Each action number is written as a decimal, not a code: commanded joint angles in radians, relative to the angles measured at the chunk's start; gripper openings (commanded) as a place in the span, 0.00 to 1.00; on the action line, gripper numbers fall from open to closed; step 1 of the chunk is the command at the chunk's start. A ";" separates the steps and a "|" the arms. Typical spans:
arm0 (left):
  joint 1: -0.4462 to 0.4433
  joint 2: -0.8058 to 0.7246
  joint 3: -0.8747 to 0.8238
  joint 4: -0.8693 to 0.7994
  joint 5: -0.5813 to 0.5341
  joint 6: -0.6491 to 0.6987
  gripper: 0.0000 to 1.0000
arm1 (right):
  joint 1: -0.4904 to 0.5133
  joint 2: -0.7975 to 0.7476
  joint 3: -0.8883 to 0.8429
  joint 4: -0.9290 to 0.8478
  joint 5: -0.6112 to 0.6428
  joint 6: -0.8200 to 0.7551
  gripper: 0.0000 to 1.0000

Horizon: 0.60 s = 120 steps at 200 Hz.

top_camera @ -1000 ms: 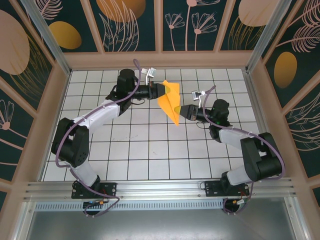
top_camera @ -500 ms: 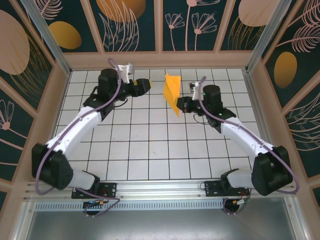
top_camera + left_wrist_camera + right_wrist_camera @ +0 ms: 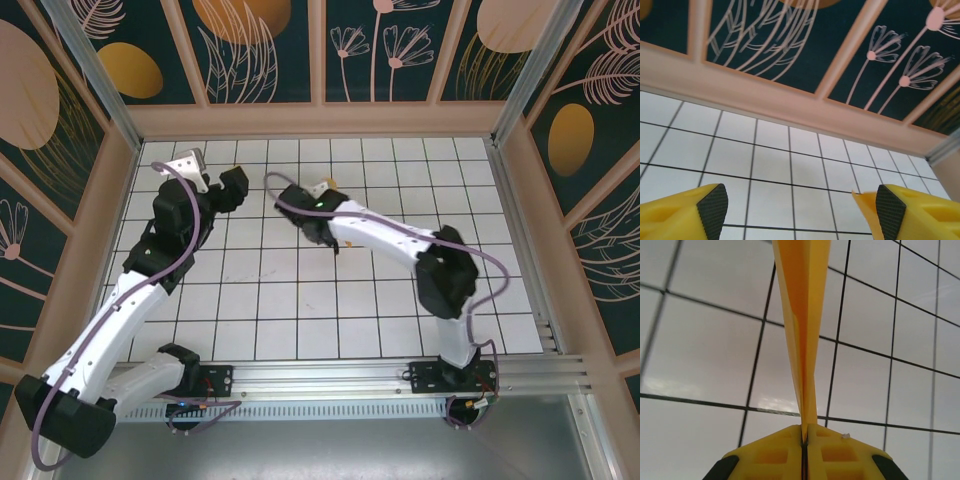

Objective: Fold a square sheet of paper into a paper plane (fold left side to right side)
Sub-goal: Turn over the paper at the center of the table.

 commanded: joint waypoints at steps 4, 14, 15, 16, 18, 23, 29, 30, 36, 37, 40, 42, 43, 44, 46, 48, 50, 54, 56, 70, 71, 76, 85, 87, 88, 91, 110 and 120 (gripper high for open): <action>-0.002 -0.020 -0.015 -0.016 -0.084 0.018 0.80 | 0.037 0.108 0.087 -0.199 0.158 0.012 0.11; -0.002 -0.019 -0.018 -0.016 -0.084 0.017 0.81 | 0.046 0.147 0.107 -0.201 0.156 0.008 0.11; -0.002 -0.019 -0.019 -0.016 -0.084 0.017 0.81 | 0.046 0.150 0.108 -0.201 0.156 0.008 0.11; -0.002 -0.019 -0.018 -0.016 -0.083 0.017 0.81 | 0.047 0.154 0.110 -0.201 0.156 0.008 0.11; -0.002 -0.019 -0.019 -0.016 -0.083 0.017 0.81 | 0.048 0.162 0.114 -0.202 0.156 0.008 0.12; -0.002 -0.017 -0.018 -0.016 -0.082 0.017 0.81 | 0.051 0.181 0.122 -0.205 0.155 0.008 0.12; -0.002 -0.015 -0.017 -0.016 -0.081 0.018 0.81 | 0.054 0.203 0.127 -0.206 0.155 0.008 0.12; -0.002 -0.015 -0.017 -0.016 -0.080 0.017 0.81 | 0.053 0.206 0.128 -0.207 0.155 0.008 0.12; -0.002 -0.012 -0.018 -0.016 -0.079 0.018 0.81 | 0.055 0.225 0.131 -0.207 0.154 0.006 0.12; -0.002 -0.011 -0.018 -0.016 -0.079 0.018 0.81 | 0.056 0.229 0.131 -0.207 0.155 0.006 0.12; -0.002 -0.010 -0.017 -0.016 -0.079 0.018 0.81 | 0.056 0.237 0.131 -0.207 0.154 0.005 0.12; -0.002 -0.009 -0.014 -0.016 -0.079 0.018 0.81 | 0.056 0.243 0.131 -0.207 0.152 0.005 0.12; -0.002 -0.009 -0.015 -0.016 -0.080 0.018 0.81 | 0.056 0.245 0.131 -0.207 0.150 0.005 0.12; -0.002 -0.009 -0.015 -0.016 -0.079 0.018 0.81 | 0.057 0.248 0.131 -0.207 0.149 0.005 0.12; -0.002 -0.009 -0.015 -0.016 -0.078 0.018 0.81 | 0.057 0.254 0.132 -0.207 0.145 0.003 0.12; -0.002 -0.008 -0.015 -0.016 -0.078 0.018 0.81 | 0.056 0.258 0.132 -0.207 0.141 0.000 0.13; -0.002 -0.007 -0.015 -0.016 -0.078 0.018 0.81 | 0.056 0.263 0.133 -0.207 0.138 0.000 0.13; -0.002 -0.006 -0.014 -0.016 -0.078 0.018 0.81 | 0.057 0.273 0.134 -0.209 0.133 0.001 0.13; -0.002 -0.006 -0.014 -0.016 -0.078 0.018 0.81 | 0.056 0.276 0.135 -0.210 0.129 0.001 0.13; -0.002 -0.003 -0.014 -0.016 -0.079 0.018 0.81 | 0.060 0.294 0.132 -0.203 0.092 -0.012 0.17; -0.002 -0.002 -0.014 -0.016 -0.079 0.018 0.81 | 0.060 0.294 0.131 -0.201 0.089 -0.014 0.17; -0.002 -0.003 -0.017 -0.015 -0.078 0.016 0.80 | 0.063 0.295 0.128 -0.194 0.075 -0.023 0.20; -0.002 -0.001 -0.018 -0.013 -0.078 0.010 0.80 | 0.067 0.289 0.116 -0.172 0.035 -0.043 0.27; -0.002 -0.001 -0.019 -0.012 -0.079 0.009 0.80 | 0.068 0.287 0.113 -0.165 0.026 -0.048 0.29; -0.002 -0.001 -0.019 -0.012 -0.078 0.007 0.80 | 0.068 0.285 0.112 -0.162 0.021 -0.050 0.29; -0.002 -0.001 -0.022 -0.010 -0.077 0.003 0.80 | 0.069 0.280 0.106 -0.152 0.007 -0.057 0.32; -0.002 0.003 -0.034 0.003 -0.048 -0.016 0.80 | 0.073 0.213 0.056 -0.069 -0.118 -0.098 0.46; -0.002 0.009 -0.035 0.003 -0.028 -0.022 0.79 | 0.073 0.161 0.019 -0.023 -0.179 -0.106 0.52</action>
